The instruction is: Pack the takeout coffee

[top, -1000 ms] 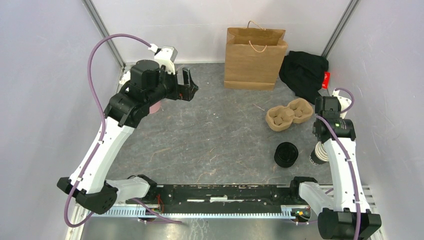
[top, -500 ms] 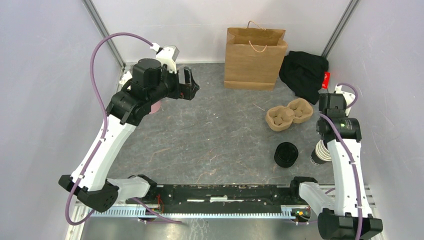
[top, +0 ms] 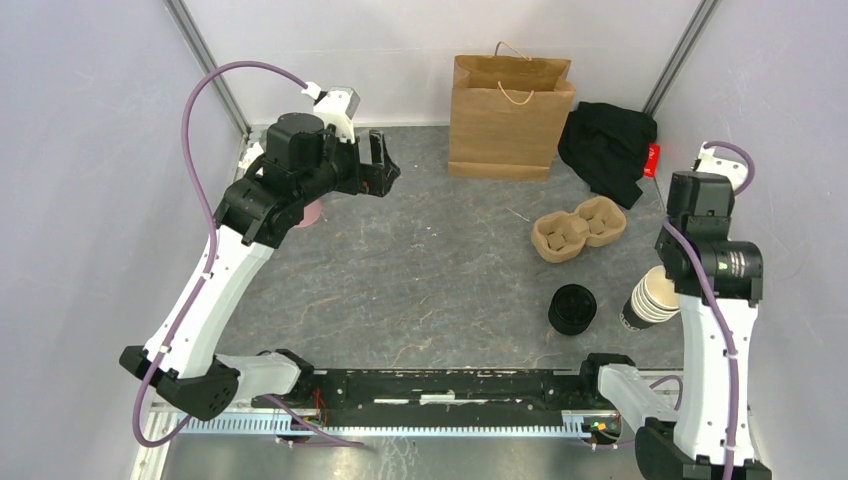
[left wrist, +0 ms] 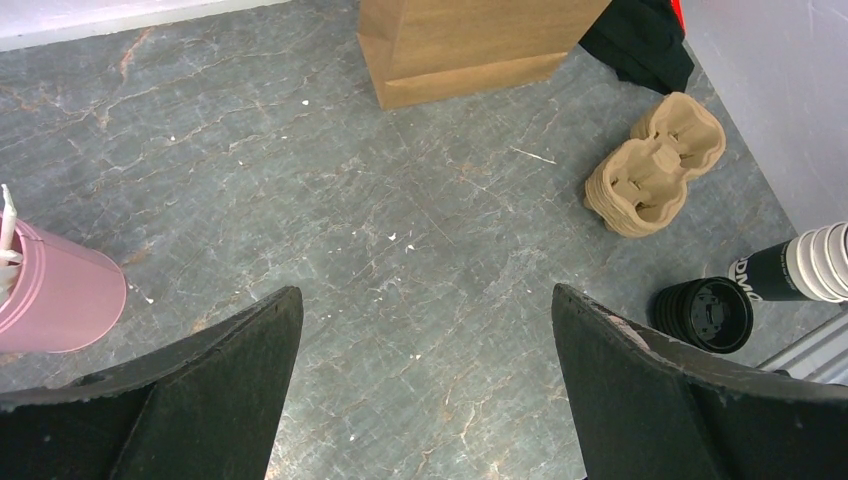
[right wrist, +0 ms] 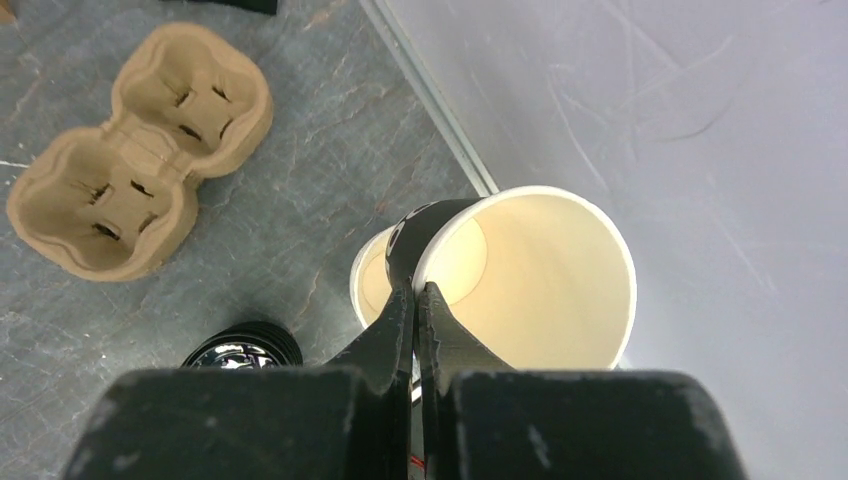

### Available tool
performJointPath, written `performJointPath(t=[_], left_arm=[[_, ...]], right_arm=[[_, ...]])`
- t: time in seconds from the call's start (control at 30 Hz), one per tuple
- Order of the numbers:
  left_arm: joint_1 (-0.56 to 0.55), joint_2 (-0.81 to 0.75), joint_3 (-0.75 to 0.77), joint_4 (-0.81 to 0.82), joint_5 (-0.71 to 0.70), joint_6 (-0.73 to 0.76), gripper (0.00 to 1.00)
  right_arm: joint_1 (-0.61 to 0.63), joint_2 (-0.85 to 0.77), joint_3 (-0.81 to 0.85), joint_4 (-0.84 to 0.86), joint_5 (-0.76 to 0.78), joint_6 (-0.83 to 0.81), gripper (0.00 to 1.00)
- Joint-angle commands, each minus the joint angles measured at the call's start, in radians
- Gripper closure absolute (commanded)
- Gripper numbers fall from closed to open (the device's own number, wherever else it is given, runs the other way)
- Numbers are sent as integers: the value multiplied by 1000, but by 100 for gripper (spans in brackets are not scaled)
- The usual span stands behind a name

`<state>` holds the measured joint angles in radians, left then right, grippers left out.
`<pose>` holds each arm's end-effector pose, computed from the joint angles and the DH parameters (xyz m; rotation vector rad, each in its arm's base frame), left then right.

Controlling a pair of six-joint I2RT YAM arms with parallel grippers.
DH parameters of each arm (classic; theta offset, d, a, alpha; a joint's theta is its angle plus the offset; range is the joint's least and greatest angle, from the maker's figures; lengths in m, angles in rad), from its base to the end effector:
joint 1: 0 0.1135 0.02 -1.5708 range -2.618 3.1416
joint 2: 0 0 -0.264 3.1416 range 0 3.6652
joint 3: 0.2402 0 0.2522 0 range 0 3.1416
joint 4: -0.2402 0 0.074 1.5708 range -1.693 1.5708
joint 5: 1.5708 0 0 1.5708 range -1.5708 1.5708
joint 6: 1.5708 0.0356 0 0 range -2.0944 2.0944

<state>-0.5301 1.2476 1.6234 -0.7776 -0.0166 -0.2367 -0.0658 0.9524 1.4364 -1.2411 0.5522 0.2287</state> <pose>0.2098 -0.1223 0.4667 0.2821 1.9845 -0.4806 0.1302 -0.0273 0.4241 0.5980 2.1712 -0.5529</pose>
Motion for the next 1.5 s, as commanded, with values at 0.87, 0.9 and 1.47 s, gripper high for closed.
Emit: performJointPath(t=[0.87,0.9,1.47], left_arm=[[-2,68,508,-308,-175,-163,0],[-2,36,475,-305,-166,-180,0],[-2,-111,435,-459,-194,-369,0]], right_arm=[[745,310,-146,488,-666,-244,100],[799,331,-157,493,-626,-251,100],[1157,542,-232,642,-460,-104,100]])
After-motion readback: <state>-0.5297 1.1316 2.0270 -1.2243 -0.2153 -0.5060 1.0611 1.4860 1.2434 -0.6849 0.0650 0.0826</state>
